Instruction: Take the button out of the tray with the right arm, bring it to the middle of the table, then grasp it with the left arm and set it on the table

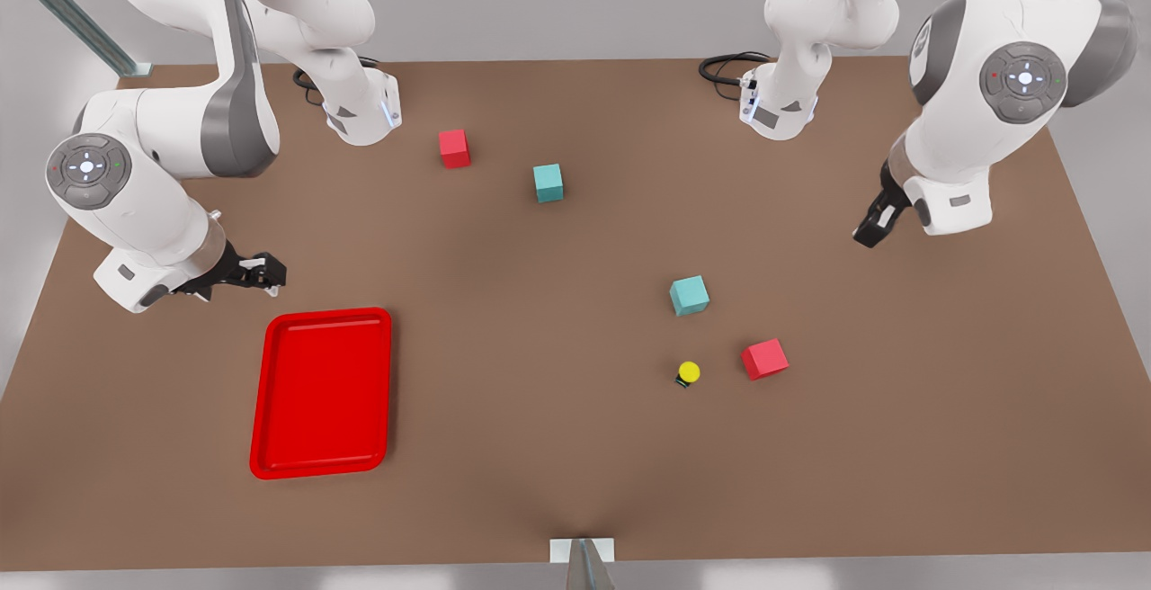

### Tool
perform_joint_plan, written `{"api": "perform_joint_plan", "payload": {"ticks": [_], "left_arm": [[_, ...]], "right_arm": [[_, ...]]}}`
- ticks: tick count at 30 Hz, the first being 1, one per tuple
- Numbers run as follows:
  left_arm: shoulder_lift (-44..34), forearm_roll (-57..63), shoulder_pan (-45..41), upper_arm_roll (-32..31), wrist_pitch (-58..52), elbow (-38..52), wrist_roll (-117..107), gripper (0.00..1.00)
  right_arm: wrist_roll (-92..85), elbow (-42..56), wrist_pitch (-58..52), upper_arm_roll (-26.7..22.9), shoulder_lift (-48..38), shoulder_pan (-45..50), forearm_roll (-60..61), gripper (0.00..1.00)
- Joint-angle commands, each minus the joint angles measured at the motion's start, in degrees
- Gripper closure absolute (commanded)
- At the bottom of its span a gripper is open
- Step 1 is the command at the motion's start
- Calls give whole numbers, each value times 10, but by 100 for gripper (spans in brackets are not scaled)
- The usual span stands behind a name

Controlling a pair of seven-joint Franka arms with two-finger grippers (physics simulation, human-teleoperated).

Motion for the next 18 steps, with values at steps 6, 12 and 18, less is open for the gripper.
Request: {"api": "perform_joint_plan", "payload": {"ticks": [6, 12, 18], "left_arm": [[-9, -21, -5, -5, 51, -18, 806, 0], [-8, -22, -5, -5, 51, -18, 794, 0], [22, -21, -6, -3, 54, -17, 795, 0]], "right_arm": [[-1, 0, -1, 1, -1, 2, 1, 0], [0, 0, -1, 1, -1, 2, 1, 0], [0, 0, -1, 1, -1, 0, 1, 0]]}}
